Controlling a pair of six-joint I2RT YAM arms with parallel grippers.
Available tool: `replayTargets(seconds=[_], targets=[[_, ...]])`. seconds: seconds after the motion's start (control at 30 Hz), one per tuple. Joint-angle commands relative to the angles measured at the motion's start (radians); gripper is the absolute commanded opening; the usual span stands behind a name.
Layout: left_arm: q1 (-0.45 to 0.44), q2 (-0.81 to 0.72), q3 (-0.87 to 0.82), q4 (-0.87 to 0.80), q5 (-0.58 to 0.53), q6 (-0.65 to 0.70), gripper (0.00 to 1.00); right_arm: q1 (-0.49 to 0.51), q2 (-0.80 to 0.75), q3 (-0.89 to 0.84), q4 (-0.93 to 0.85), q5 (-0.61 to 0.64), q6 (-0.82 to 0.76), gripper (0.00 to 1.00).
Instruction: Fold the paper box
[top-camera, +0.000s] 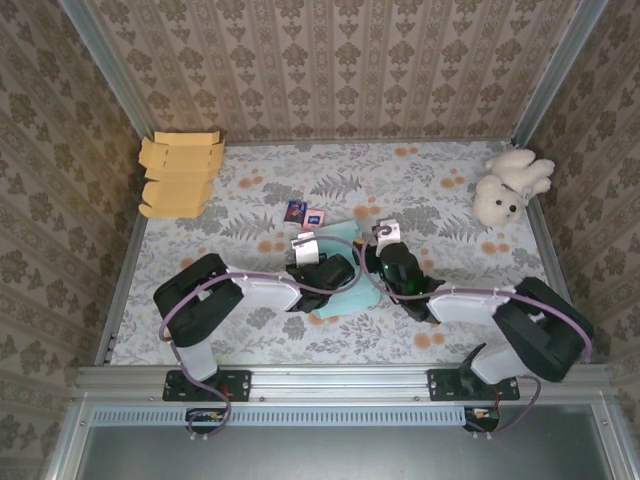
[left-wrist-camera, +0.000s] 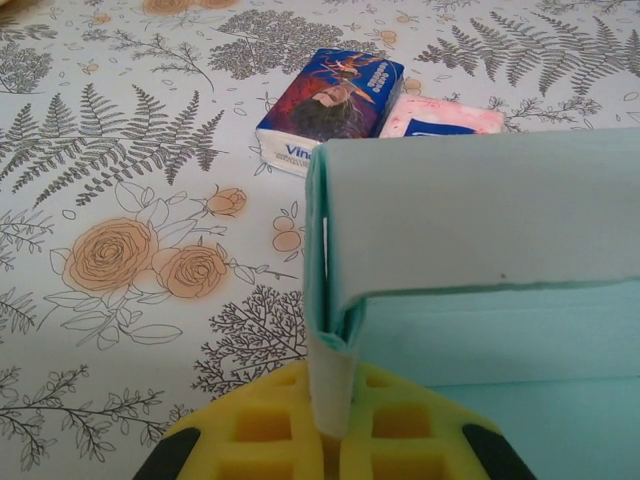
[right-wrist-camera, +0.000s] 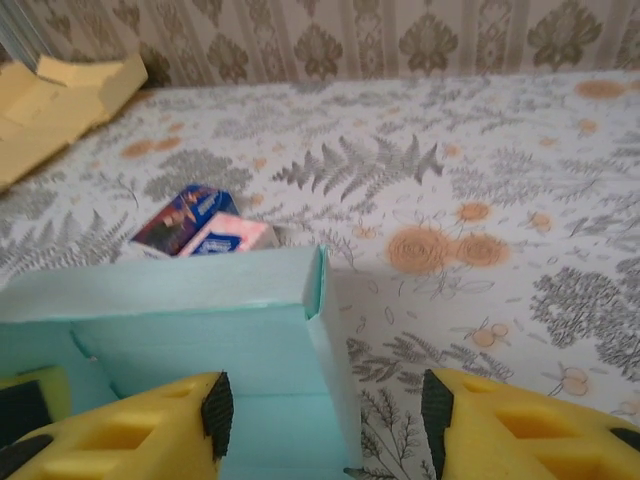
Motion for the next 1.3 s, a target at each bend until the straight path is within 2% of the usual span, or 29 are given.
replayTargets(seconds=[0.0,0.1,0.3,0.6,0.87,0.93,1.1,1.27], targets=[[0.013,-0.014,-0.030,-0.002,0.038,0.045,0.00,-0.041,-0.088,0.007,-0.150,0.021,0.040,0.57],[0.015,-0.014,-0.040,0.015,0.045,0.059,0.00,-0.073,-0.132,0.015,-0.227,-0.004,0.061,0.57],[0.026,-0.021,-0.059,0.074,0.088,0.123,0.00,-0.104,-0.160,0.016,-0.260,-0.041,0.091,0.59],[0.034,-0.034,-0.105,0.165,0.112,0.201,0.00,-0.121,-0.110,0.083,-0.312,-0.120,0.125,0.61],[0.035,-0.037,-0.165,0.320,0.138,0.338,0.00,-0.121,-0.060,0.158,-0.361,-0.168,0.133,0.61],[0.036,-0.040,-0.188,0.386,0.156,0.400,0.00,-0.121,-0.049,0.177,-0.379,-0.169,0.148,0.61],[0.035,-0.074,-0.309,0.703,0.260,0.668,0.00,-0.120,-0.114,0.165,-0.437,-0.169,0.185,0.62],[0.039,-0.167,-0.371,0.801,0.396,0.827,0.00,-0.119,-0.297,0.127,-0.578,-0.090,0.193,0.61]])
